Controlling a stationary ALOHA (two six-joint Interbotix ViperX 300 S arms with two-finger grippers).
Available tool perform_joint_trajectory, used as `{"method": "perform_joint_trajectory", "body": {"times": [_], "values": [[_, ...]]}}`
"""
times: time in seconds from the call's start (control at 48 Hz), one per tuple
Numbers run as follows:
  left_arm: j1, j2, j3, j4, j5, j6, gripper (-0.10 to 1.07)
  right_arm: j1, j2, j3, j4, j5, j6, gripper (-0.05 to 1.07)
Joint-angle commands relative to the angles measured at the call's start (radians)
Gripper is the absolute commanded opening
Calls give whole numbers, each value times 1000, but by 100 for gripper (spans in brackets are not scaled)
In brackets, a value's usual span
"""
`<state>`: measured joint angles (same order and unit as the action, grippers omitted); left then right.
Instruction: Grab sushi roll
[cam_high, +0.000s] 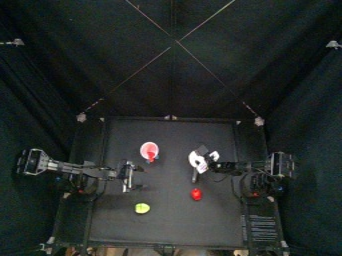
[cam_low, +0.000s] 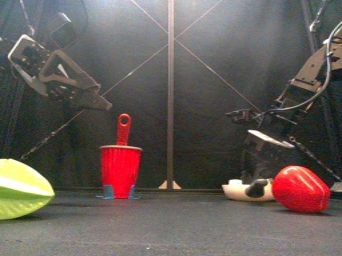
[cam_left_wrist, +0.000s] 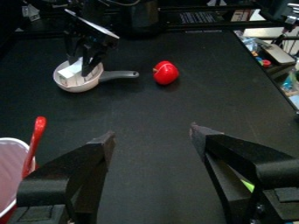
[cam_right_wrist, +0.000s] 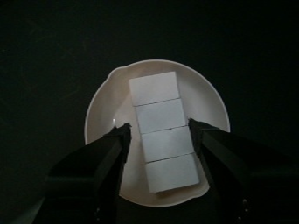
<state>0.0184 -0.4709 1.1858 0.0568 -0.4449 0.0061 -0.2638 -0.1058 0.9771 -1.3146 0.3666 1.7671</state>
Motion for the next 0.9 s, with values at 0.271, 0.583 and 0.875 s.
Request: {"method": "perform_joint_trajectory", "body": {"times": [0.271,0.583,0.875], "values": [[2,-2,-11,0,-9,2,100,-21,-3,-15,2,0,2,74],[2,-2,-9,0,-9,2,100,-23,-49,-17,2,6,6,68],[2,-2,-9,0,-9,2,100,-8,-114,6,6,31,11,68]]}}
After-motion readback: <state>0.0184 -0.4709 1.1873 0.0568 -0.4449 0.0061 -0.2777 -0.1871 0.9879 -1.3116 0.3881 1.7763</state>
